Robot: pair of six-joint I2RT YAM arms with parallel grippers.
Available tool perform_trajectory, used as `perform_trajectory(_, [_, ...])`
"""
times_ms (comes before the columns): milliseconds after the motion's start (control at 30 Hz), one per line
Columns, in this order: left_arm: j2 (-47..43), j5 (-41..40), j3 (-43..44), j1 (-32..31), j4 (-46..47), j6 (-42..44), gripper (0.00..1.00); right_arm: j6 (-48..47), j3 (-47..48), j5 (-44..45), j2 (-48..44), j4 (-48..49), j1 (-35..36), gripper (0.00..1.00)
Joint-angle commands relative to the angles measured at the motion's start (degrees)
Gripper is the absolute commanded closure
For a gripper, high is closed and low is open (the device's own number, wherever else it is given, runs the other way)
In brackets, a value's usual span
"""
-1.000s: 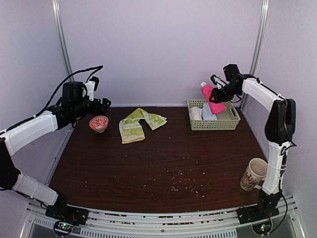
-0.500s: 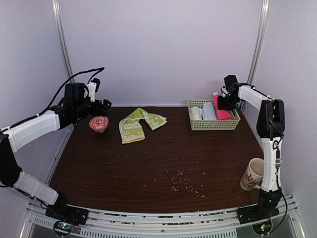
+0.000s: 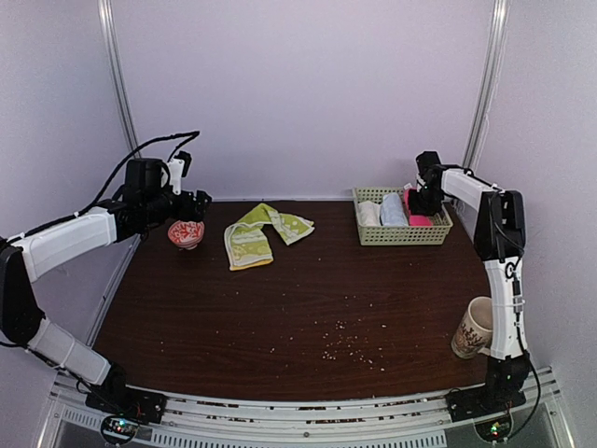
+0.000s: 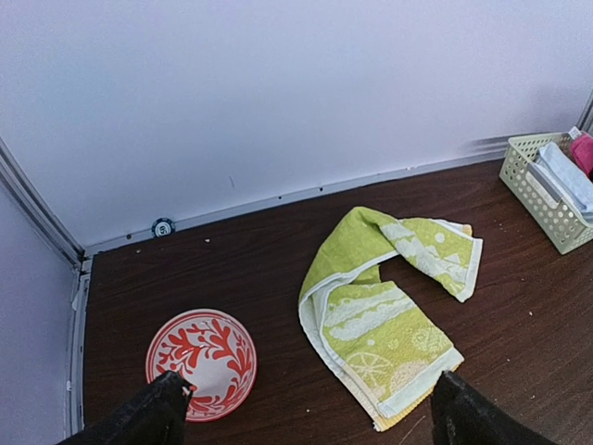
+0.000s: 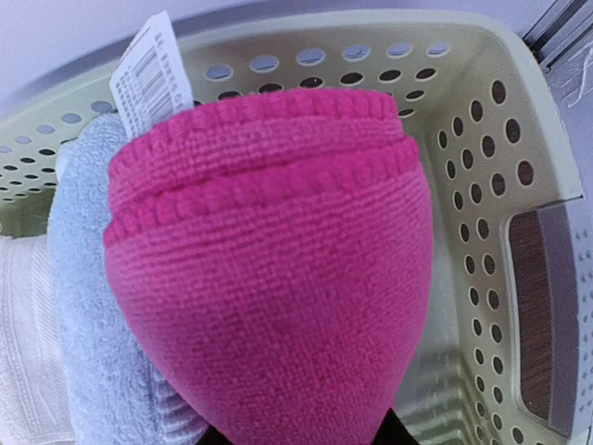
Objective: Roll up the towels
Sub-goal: Place the towel in the storage box.
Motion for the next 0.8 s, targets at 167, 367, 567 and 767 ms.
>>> perform_trajectory(167, [0.81,2.84,1.7,0.92,1.56,-0.22,0.07,1.31,2.87,-4.17,5.86,0.95,-0.4,1.0])
perform_trajectory(367, [0.81,3.91,1.7,1.17,1.53,-0.26,0.07,1.14,3.28,-10.18,6.76,1.34,-0.4,1.0])
perform_trajectory(567, [1.06,5.02,1.87,1.47,1.51,-0.53,0.07,2.97,1.84,-17.21,5.86,2.15,-0.4,0.94])
perform_trajectory(767, [1.42,5.83,1.92,1.56,1.4,-0.78,0.07,5.69,0.38,-21.62,7.41,3.17,-0.49,0.92])
